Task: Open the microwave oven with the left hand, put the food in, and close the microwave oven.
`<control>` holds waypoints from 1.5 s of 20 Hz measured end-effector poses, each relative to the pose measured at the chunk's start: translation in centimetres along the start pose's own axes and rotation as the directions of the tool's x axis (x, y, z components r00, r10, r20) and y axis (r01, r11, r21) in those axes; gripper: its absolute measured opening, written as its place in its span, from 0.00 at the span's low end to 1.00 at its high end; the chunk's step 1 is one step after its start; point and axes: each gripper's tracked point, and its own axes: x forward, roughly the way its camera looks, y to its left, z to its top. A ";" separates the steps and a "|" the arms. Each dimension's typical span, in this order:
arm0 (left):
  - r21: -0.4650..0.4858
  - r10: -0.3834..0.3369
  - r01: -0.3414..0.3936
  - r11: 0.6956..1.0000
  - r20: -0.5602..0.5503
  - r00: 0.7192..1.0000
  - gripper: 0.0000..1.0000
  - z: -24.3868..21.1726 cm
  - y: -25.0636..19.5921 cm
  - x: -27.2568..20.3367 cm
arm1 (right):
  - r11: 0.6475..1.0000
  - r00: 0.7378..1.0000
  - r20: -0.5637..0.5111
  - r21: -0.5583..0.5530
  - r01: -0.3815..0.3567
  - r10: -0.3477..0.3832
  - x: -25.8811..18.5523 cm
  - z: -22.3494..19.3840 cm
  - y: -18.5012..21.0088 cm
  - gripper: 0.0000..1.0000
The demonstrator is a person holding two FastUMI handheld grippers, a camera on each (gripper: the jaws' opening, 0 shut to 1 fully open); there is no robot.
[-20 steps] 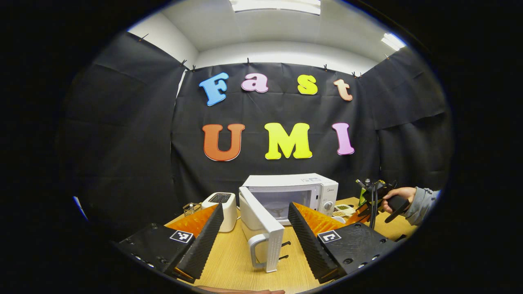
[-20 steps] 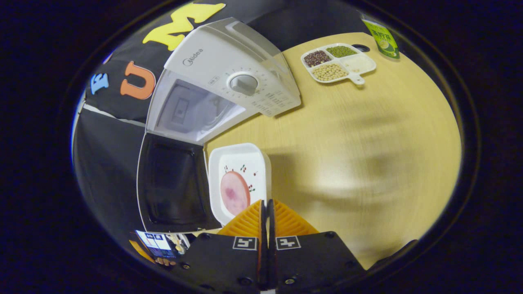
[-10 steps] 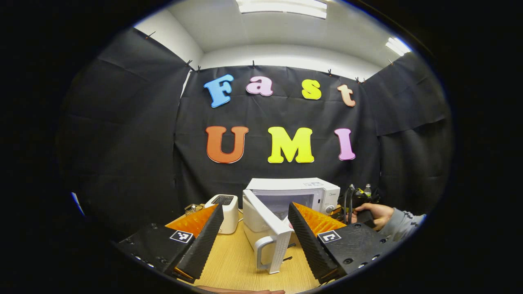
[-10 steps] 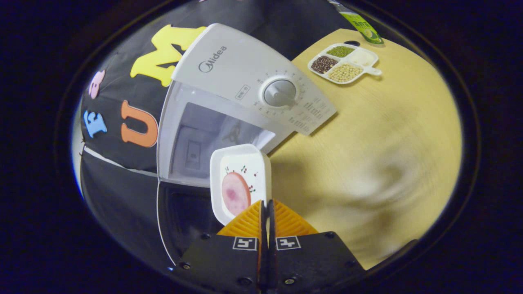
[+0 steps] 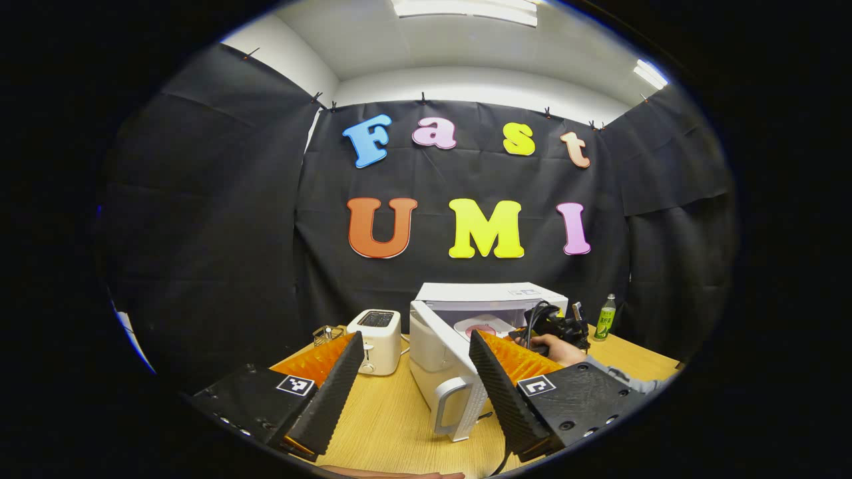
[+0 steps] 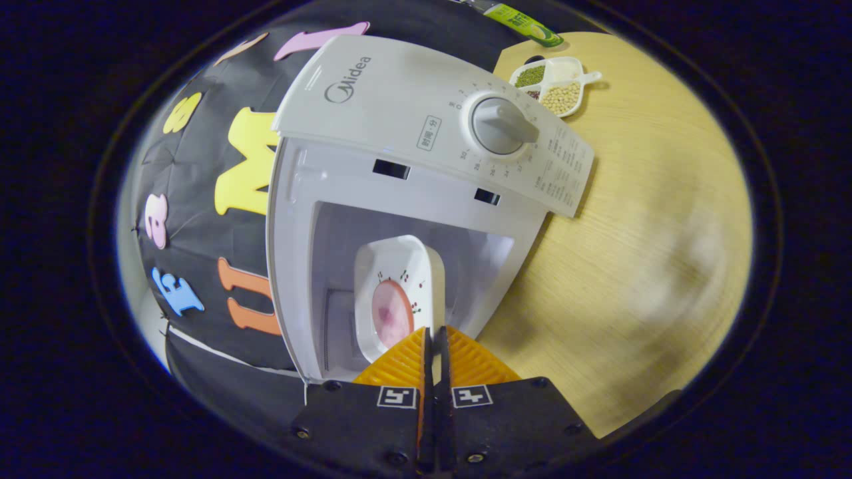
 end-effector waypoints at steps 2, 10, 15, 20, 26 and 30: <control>-0.002 0.005 -0.005 1.000 -0.010 1.000 0.94 -0.3 0.3 0.2 | 0.998 0.998 0.048 0.056 -0.034 0.031 1.7 0.2 0.4 0.07; 0.013 0.025 -0.025 1.000 -0.023 0.999 0.94 -1.0 1.0 0.5 | 0.993 0.982 0.187 0.116 -0.013 -0.009 6.8 1.3 -0.4 0.09; 0.022 0.028 -0.027 0.999 -0.034 0.999 0.95 -1.7 1.0 0.5 | 0.996 0.976 0.216 0.093 0.003 -0.023 9.4 1.1 -1.3 0.10; 0.036 0.011 -0.010 0.999 -0.022 1.000 0.95 -1.6 0.3 0.3 | 1.000 0.972 0.236 0.008 0.000 -0.002 9.9 1.4 -0.8 0.16; 0.013 0.006 -0.006 1.000 -0.020 1.000 0.95 -1.6 0.2 -0.2 | 0.964 0.960 0.258 -0.262 -0.035 0.105 8.3 2.2 2.1 0.92; 0.007 0.003 -0.003 1.000 -0.011 1.000 0.95 -1.4 0.1 -0.7 | 0.905 0.956 0.257 -0.425 -0.018 0.140 6.7 1.4 2.2 0.98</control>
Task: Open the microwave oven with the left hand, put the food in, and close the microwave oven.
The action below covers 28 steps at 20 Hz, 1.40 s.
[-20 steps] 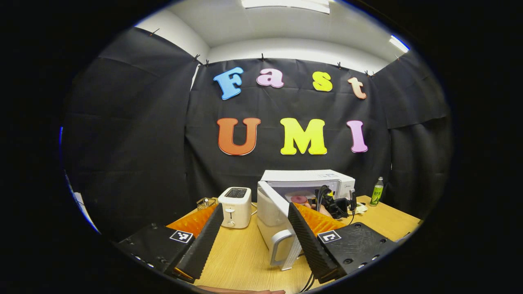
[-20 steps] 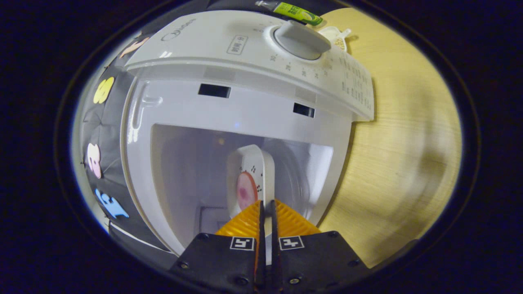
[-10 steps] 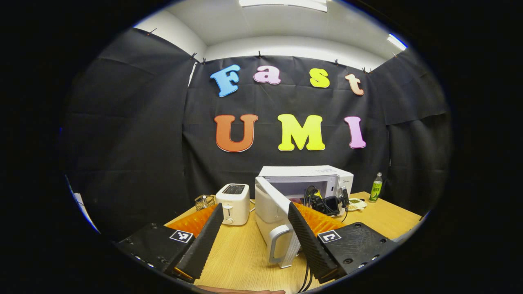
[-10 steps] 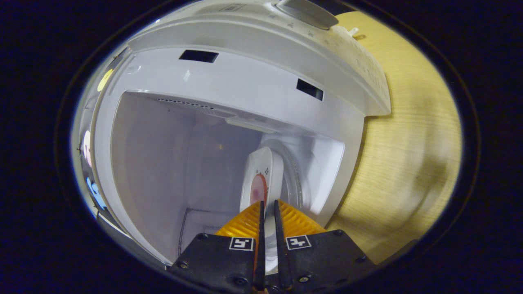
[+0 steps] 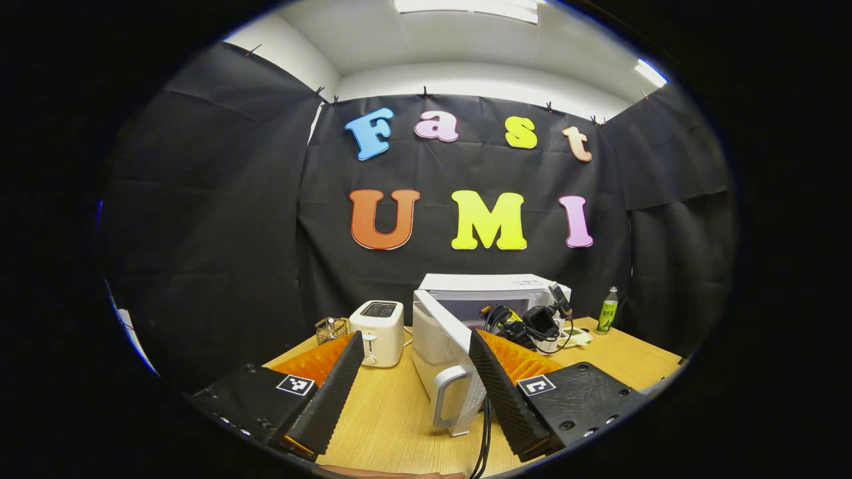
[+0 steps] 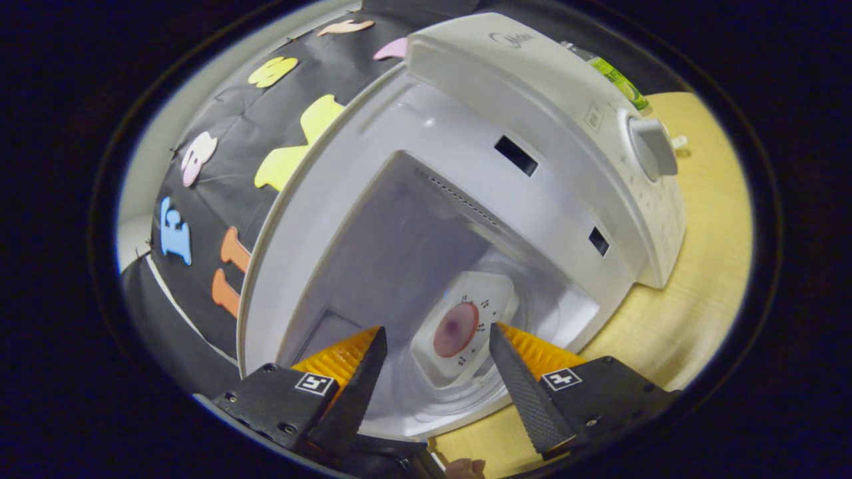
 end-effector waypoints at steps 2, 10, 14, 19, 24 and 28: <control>0.001 -0.002 0.002 1.000 0.005 1.000 0.95 0.2 -0.1 -0.4 | 0.989 1.000 -0.005 -0.148 0.010 -0.010 -1.1 -0.1 -0.6 0.98; -0.010 0.004 -0.004 1.000 0.041 0.999 0.95 0.7 0.4 -1.7 | 0.837 0.998 0.047 -0.548 -0.017 0.051 -8.2 3.7 -1.3 0.89; 0.032 0.033 -0.035 0.999 0.054 0.998 0.95 0.9 1.7 -2.5 | 0.780 0.996 0.077 -0.626 0.008 0.051 -13.0 7.1 -2.6 0.90; 0.034 0.039 -0.041 0.999 0.069 0.997 0.94 1.1 2.0 -2.8 | 0.751 0.986 0.133 -0.660 0.015 0.097 -19.7 12.2 -3.1 1.00; 0.030 0.041 -0.042 0.999 0.038 0.998 0.90 0.2 2.6 -2.3 | 0.700 0.970 0.186 -0.714 0.026 0.154 -27.1 16.8 -1.8 0.90; 0.038 0.032 -0.034 0.999 0.031 0.999 0.78 -0.4 3.1 -1.5 | 0.669 0.959 0.214 -0.742 0.037 0.185 -33.5 20.9 -1.4 0.90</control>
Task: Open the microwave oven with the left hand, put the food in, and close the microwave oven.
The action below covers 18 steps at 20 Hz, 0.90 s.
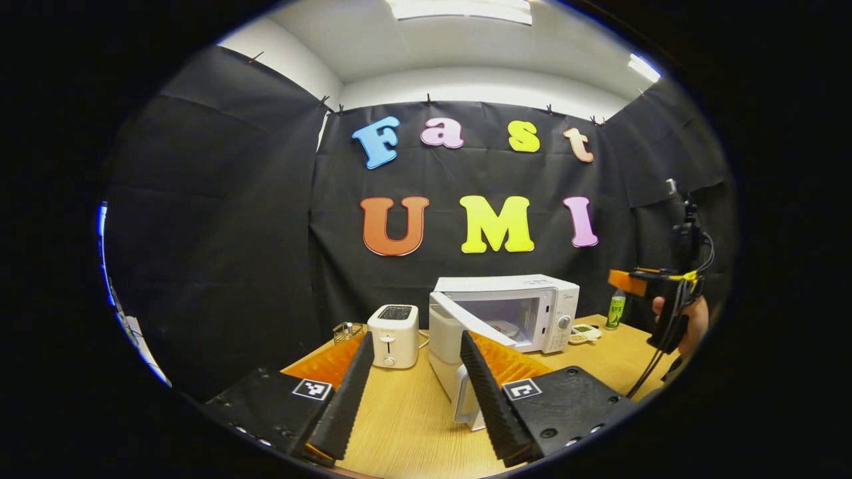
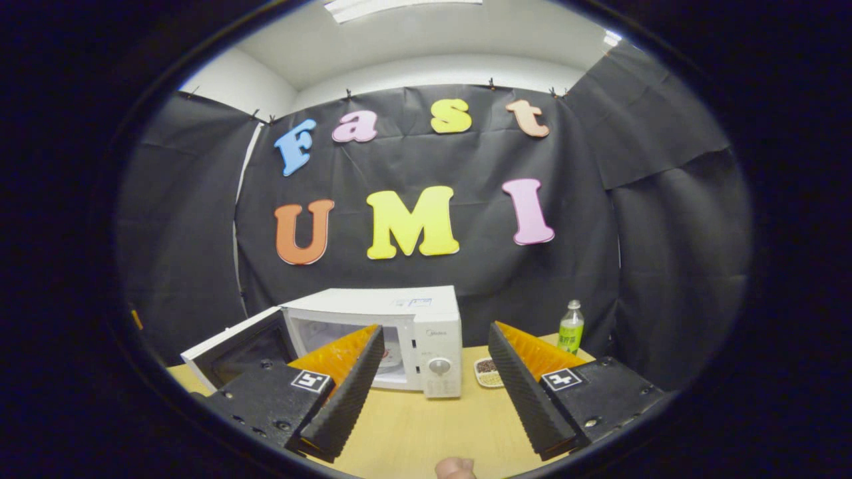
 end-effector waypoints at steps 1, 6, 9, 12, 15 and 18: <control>0.002 0.016 -0.016 1.000 -0.005 1.000 0.59 -0.4 0.4 0.4 | 1.000 1.000 0.014 -0.002 0.000 0.000 -1.5 1.3 -0.8 1.00; 0.000 0.011 -0.011 1.000 -0.030 0.999 0.29 -3.1 0.9 1.7 | 1.000 1.000 0.023 -0.013 0.001 0.000 -6.8 4.3 -3.4 1.00; 0.004 -0.074 0.075 0.997 -0.073 0.995 0.10 -5.8 -0.9 3.5 | 1.000 1.000 0.029 -0.026 -0.007 0.007 -9.4 5.3 -3.8 1.00; 0.021 -0.127 0.131 0.991 -0.111 0.986 0.00 -8.6 -2.0 5.4 | 1.000 0.999 0.036 -0.009 -0.020 0.021 -10.5 5.9 -4.2 0.90; 0.021 -0.166 0.170 0.985 -0.129 0.978 0.00 -9.9 -2.5 6.9 | 1.000 0.999 0.048 -0.001 -0.022 0.022 -11.5 6.7 -4.8 1.00; -0.019 -0.221 0.221 0.975 -0.158 0.962 0.00 -11.7 -3.4 8.5 | 1.000 0.998 0.059 0.003 -0.028 0.028 -12.3 7.3 -5.1 1.00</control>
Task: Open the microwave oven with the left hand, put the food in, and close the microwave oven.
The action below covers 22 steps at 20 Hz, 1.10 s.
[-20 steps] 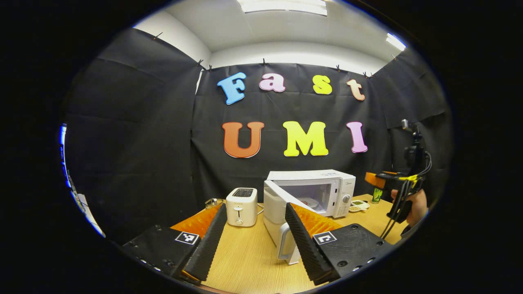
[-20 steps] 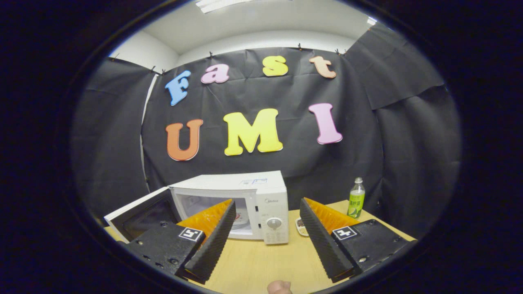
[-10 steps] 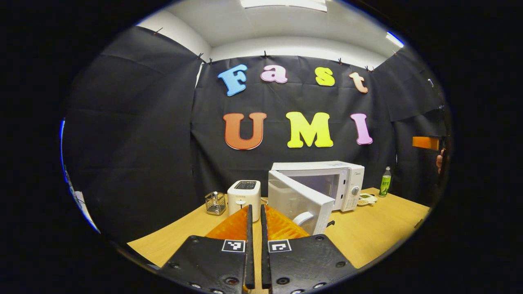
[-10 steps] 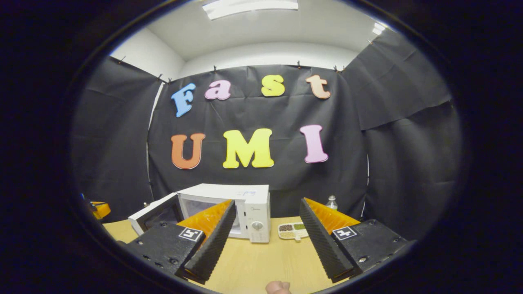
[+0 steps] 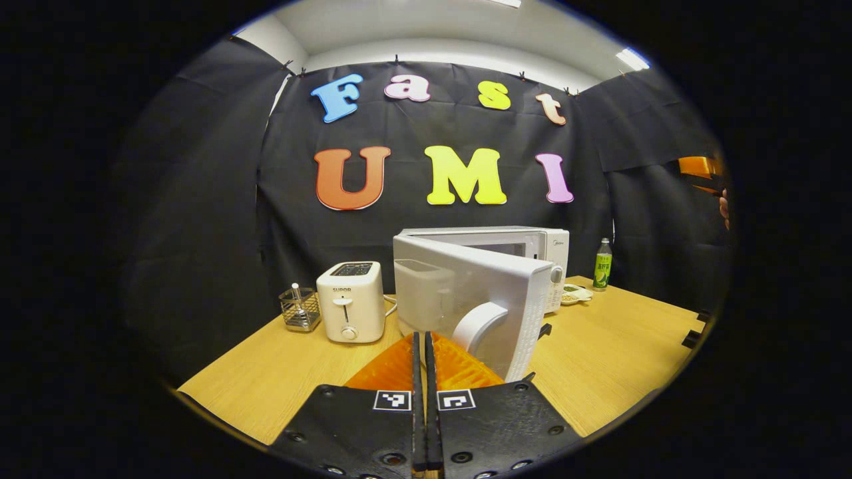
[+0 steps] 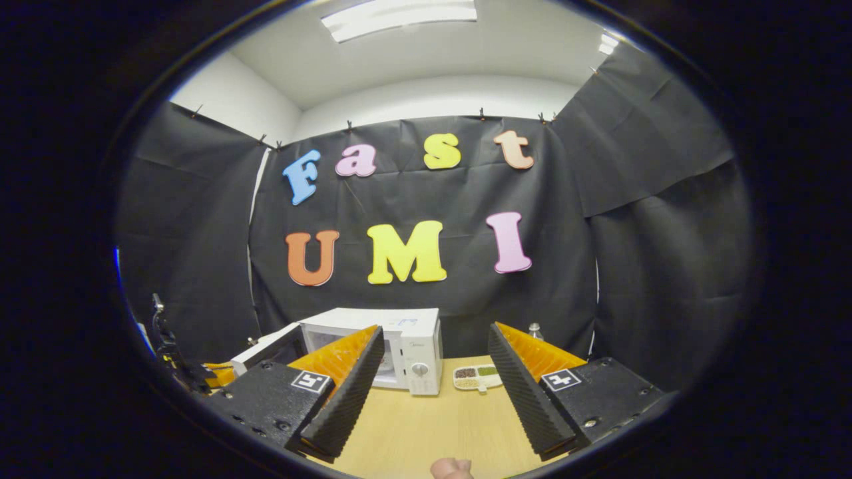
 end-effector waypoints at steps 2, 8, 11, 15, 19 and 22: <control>-0.016 -0.049 0.049 0.999 -0.003 0.999 0.00 -0.7 -0.6 1.0 | 1.000 1.000 0.009 -0.003 0.003 -0.003 -0.6 0.4 -0.4 1.00; -0.040 -0.179 0.181 0.983 0.042 0.983 0.00 -2.3 -3.6 3.6 | 1.000 1.000 0.024 0.014 0.006 -0.006 -1.7 0.8 -1.2 1.00; -0.030 -0.199 0.199 0.979 0.008 0.980 0.00 -1.9 -4.7 4.5 | 1.000 1.000 0.026 0.018 0.001 -0.002 -1.9 0.8 -1.5 0.89; -0.006 -0.285 0.285 0.959 -0.002 0.959 0.00 -1.9 -8.5 6.5 | 1.000 1.000 0.009 0.028 -0.008 0.008 -1.9 0.1 -2.1 0.89; 0.010 -0.319 0.319 0.948 -0.008 0.948 0.00 -2.0 -11.2 8.8 | 0.999 1.000 0.002 0.042 -0.005 0.005 -2.7 0.1 -3.1 0.89; 0.006 -0.311 0.311 0.950 -0.004 0.950 0.00 -1.8 -12.7 10.8 | 0.999 1.000 -0.024 0.050 -0.014 0.015 -2.1 -0.8 -3.8 0.90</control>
